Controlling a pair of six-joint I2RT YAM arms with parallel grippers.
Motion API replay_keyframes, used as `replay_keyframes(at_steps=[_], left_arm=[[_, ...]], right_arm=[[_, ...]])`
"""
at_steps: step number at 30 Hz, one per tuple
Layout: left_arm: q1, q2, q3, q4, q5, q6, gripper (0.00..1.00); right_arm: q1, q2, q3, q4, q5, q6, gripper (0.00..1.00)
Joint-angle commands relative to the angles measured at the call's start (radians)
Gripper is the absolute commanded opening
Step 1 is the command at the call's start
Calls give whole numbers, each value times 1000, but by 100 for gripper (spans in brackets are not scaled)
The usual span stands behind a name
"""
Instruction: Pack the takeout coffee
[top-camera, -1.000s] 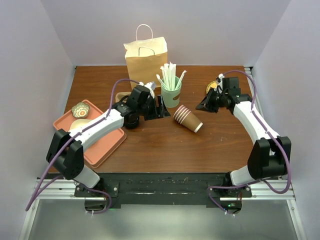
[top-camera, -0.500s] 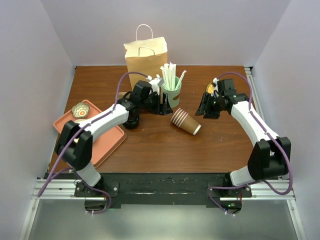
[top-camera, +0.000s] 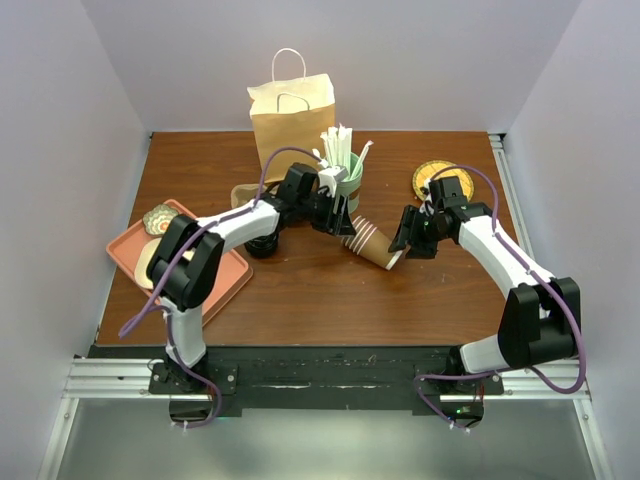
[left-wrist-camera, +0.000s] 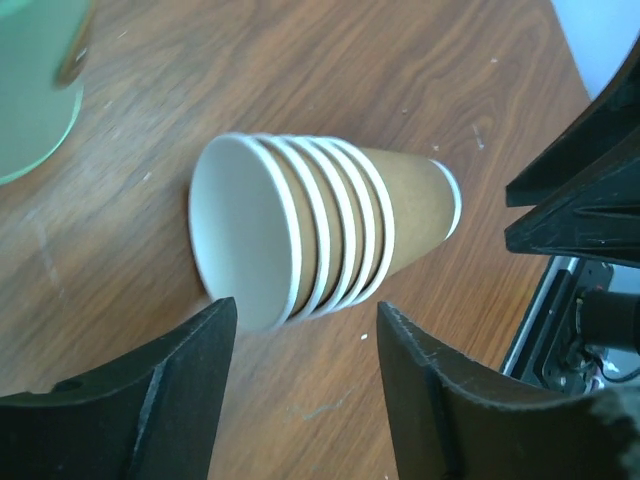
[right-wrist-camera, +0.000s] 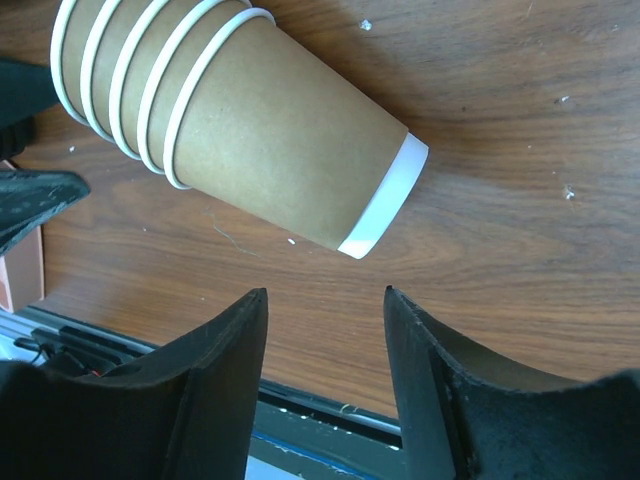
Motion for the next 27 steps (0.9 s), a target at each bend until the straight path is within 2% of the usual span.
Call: replay_keyframes(at_steps=[1, 4, 5, 7, 8, 11, 13, 15, 20, 22, 23, 25, 26, 27], left_arm=[[15, 54, 79, 61, 131, 55, 60], [25, 82, 98, 72, 197, 52, 52], [32, 91, 102, 72, 207, 51, 44], [38, 95, 114, 72, 246, 39, 37], [42, 95, 116, 104, 256, 34, 29], [45, 82, 121, 106, 289, 12, 17], [44, 69, 121, 104, 304, -4, 13], [42, 45, 119, 104, 307, -18, 0], [39, 5, 90, 113, 300, -38, 0], [39, -1, 75, 95, 251, -23, 1], [41, -1, 70, 52, 229, -15, 14], [41, 2, 47, 38, 186, -11, 26], [42, 5, 36, 56, 181, -15, 36], [42, 8, 26, 69, 189, -27, 40]], right_arm=[[1, -24, 5, 3, 7, -35, 53], [1, -24, 0, 3, 4, -49, 50], [1, -22, 0, 0, 7, -54, 50], [1, -21, -1, -3, 18, -67, 48], [1, -19, -1, -3, 21, -69, 47], [1, -19, -1, -2, 27, -77, 47], [1, -19, -1, 6, 26, -75, 47], [1, -22, -7, 26, 13, -69, 47], [2, -14, -15, 69, -13, -25, 49], [1, -14, -9, 72, -8, -18, 49], [1, -19, -7, 72, -2, -20, 49], [2, -21, 2, 64, -1, -26, 49], [1, -18, 5, 63, 3, -28, 49], [2, -16, 9, 55, 3, -31, 49]])
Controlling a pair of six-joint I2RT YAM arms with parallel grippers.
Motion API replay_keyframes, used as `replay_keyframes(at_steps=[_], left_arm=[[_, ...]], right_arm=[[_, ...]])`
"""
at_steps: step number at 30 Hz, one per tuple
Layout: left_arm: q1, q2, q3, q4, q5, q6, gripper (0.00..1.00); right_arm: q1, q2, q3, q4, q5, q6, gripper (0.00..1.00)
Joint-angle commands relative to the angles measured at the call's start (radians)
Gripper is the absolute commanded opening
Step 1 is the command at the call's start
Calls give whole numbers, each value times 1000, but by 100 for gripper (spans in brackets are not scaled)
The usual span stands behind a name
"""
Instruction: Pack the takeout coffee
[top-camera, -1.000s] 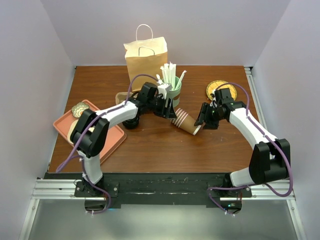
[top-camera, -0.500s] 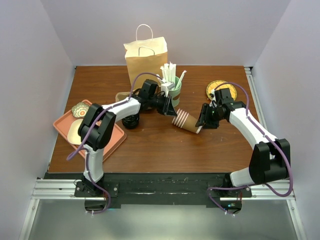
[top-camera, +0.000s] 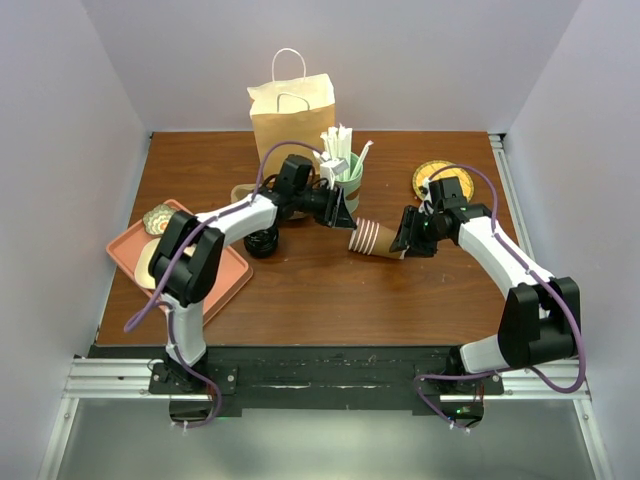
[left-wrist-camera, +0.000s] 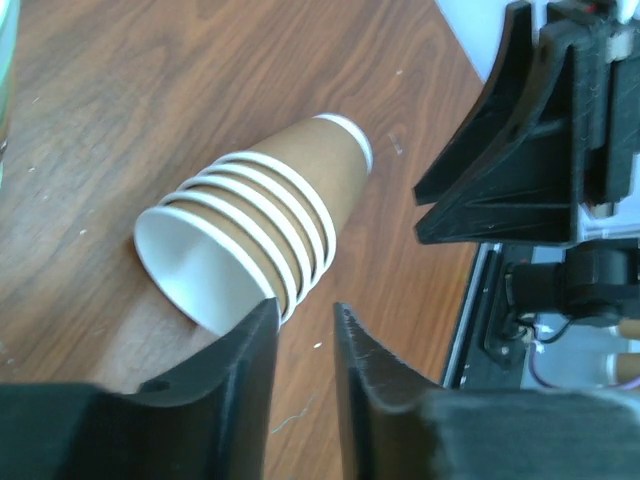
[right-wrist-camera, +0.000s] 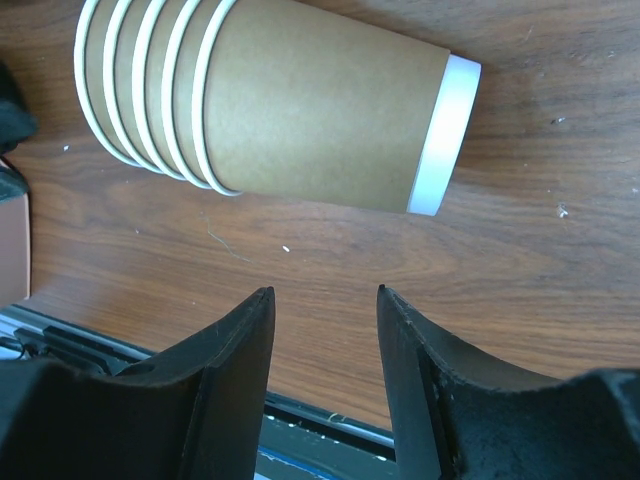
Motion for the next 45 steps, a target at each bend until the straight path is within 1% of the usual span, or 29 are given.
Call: replay_keyframes(at_steps=[1, 2, 4, 10, 15, 17, 18, 19, 21, 22, 23, 25, 29, 32, 34, 35, 36, 37, 39, 45], left_arm=[[5, -31, -54, 16, -32, -19, 43], [5, -19, -58, 66, -29, -25, 46], [5, -3, -54, 87, -29, -43, 46], [7, 70, 9, 137, 13, -65, 46], [7, 118, 23, 153, 36, -74, 43], [7, 124, 20, 165, 42, -79, 38], [5, 123, 18, 169, 45, -85, 34], [5, 118, 17, 174, 46, -89, 23], [5, 110, 17, 179, 45, -98, 12], [5, 95, 18, 176, 46, -98, 2], [5, 80, 20, 160, 43, -98, 0], [3, 29, 21, 145, 17, -103, 0], [-16, -61, 43, 33, -82, -73, 0], [-47, -126, 47, -54, -191, -30, 0], [-67, -163, 54, -88, -291, -5, 0], [-90, -172, 64, -131, -331, 12, 0], [-101, -181, 69, -149, -411, 24, 0], [-122, -193, 76, -192, -450, 35, 0], [-142, -201, 99, -225, -525, 68, 0], [-181, -180, 167, -327, -637, 124, 0]], right_arm=[[2, -16, 22, 19, 4, 0, 50], [1, -18, 22, 17, 4, 0, 50], [2, -18, 24, 9, 8, -9, 50], [1, -16, 42, -27, 33, -43, 49], [2, -13, 73, -55, 47, -66, 49], [1, -12, 81, -60, 48, -67, 49], [1, -13, 88, -63, 48, -67, 49], [1, -12, 91, -63, 48, -69, 49], [2, -12, 99, -61, 53, -66, 49], [1, -9, 102, -60, 57, -63, 49], [2, -7, 105, -55, 60, -57, 49], [1, -6, 111, -37, 51, -20, 49], [15, 10, 136, 23, 13, 80, 48], [36, 42, 183, 58, 1, 147, 48], [45, 71, 222, 83, -19, 183, 48], [48, 82, 243, 106, -31, 192, 49], [50, 98, 249, 120, -45, 213, 49], [50, 106, 257, 133, -62, 224, 49], [54, 117, 271, 184, -78, 252, 50], [61, 166, 286, 238, -116, 275, 50]])
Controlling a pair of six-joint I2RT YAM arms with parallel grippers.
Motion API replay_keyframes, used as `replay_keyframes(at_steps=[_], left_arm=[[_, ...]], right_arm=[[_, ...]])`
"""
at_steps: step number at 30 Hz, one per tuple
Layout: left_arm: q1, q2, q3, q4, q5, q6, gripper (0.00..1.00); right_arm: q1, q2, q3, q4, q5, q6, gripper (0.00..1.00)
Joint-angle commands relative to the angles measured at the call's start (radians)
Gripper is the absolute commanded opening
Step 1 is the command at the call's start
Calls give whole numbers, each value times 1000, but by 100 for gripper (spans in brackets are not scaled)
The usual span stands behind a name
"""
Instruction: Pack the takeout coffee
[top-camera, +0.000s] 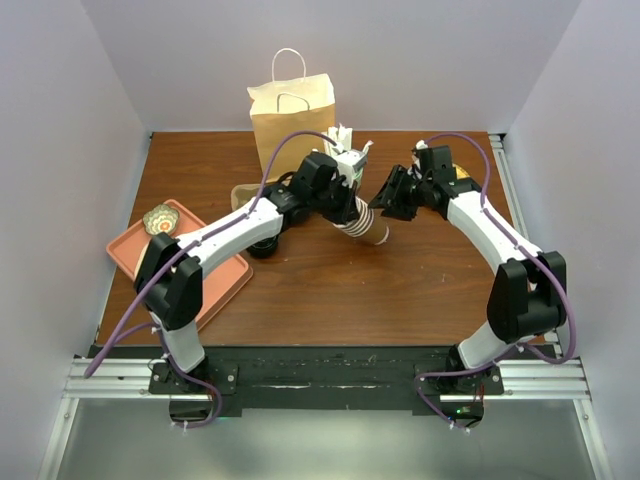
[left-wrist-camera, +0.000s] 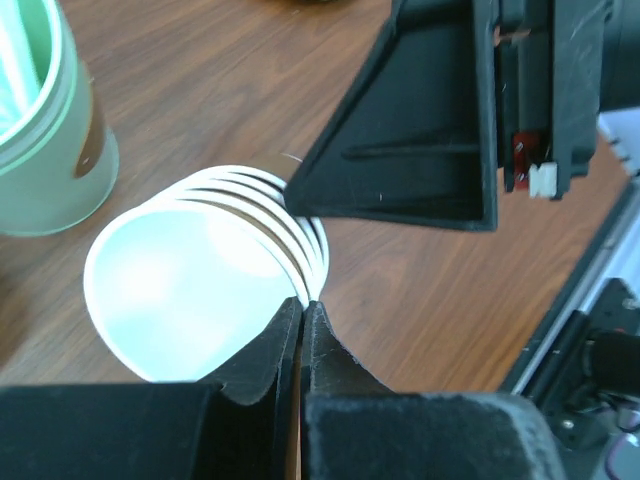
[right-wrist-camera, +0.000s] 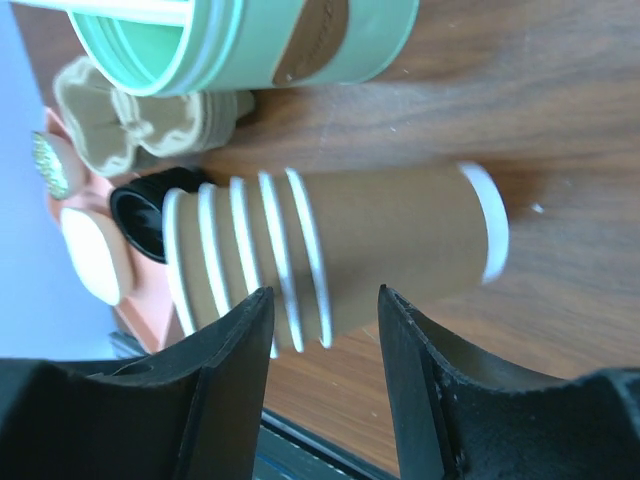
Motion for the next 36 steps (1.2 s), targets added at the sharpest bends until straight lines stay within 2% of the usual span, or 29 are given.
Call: replay_keyframes(at_steps=[1, 9, 19, 27, 36], left_arm=[[-16, 5, 86, -108, -148, 73, 0], [-30, 25, 111, -140, -202, 84, 0], [-41, 48, 151, -118, -155, 55, 0], [-71, 89, 227, -85, -127, 21, 0], [-117, 149, 307, -81, -113, 13, 0]], right_arm=[[8, 15, 37, 90, -59, 52, 50], [13, 20, 13, 125, -94, 43, 50], [13, 3, 0, 33, -38, -36, 49], [11, -133, 10, -125, 198, -96, 49], [11, -319, -78, -191, 399, -98, 48]])
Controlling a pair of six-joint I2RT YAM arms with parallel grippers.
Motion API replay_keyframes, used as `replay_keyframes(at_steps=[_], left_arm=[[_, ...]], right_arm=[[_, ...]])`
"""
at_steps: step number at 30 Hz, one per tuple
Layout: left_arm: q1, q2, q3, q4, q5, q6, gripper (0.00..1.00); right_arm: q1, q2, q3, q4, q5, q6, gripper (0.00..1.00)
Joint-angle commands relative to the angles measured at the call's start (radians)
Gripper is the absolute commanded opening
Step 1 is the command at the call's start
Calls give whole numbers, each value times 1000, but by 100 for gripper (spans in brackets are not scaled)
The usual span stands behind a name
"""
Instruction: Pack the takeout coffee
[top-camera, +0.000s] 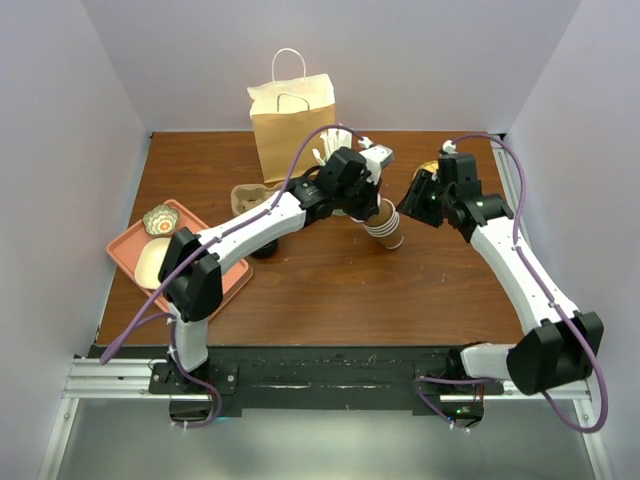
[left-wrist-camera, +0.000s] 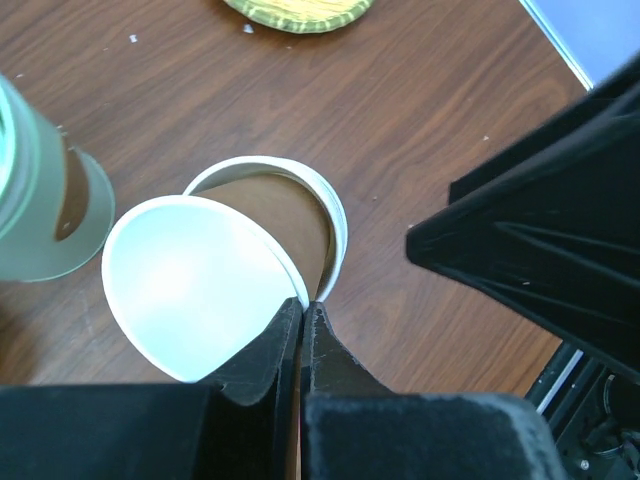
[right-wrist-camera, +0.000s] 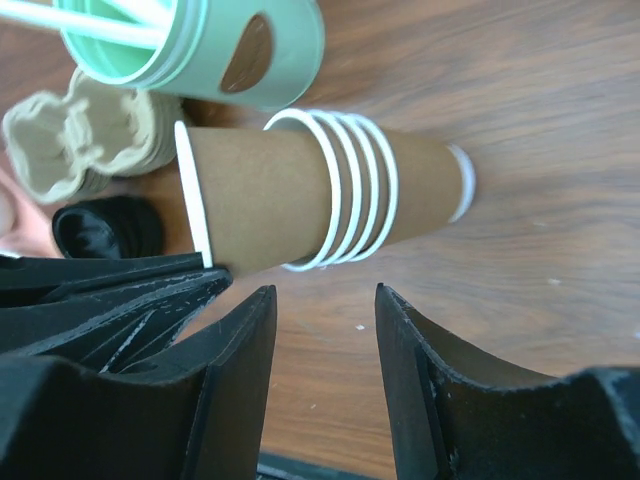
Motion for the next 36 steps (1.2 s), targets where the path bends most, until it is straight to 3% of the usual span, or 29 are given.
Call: replay_keyframes(at_steps=[1, 16, 23, 28, 36], left_arm=[[-29, 28, 79, 45, 18, -18, 0], [-50, 24, 214, 8, -48, -3, 0], [-52, -18, 199, -24, -121, 23, 0], [-49, -77, 219, -115, -262, 25, 0], [-49, -180, 156, -110, -233, 39, 0]], right_arm=[[0, -73, -39, -52, 161, -19, 48], [2, -96, -25, -93, 211, 6, 48], [0, -39, 24, -89, 264, -5, 48], [-6, 8, 33, -93, 302, -15, 48], [-11, 109, 41, 20, 247, -35, 47]])
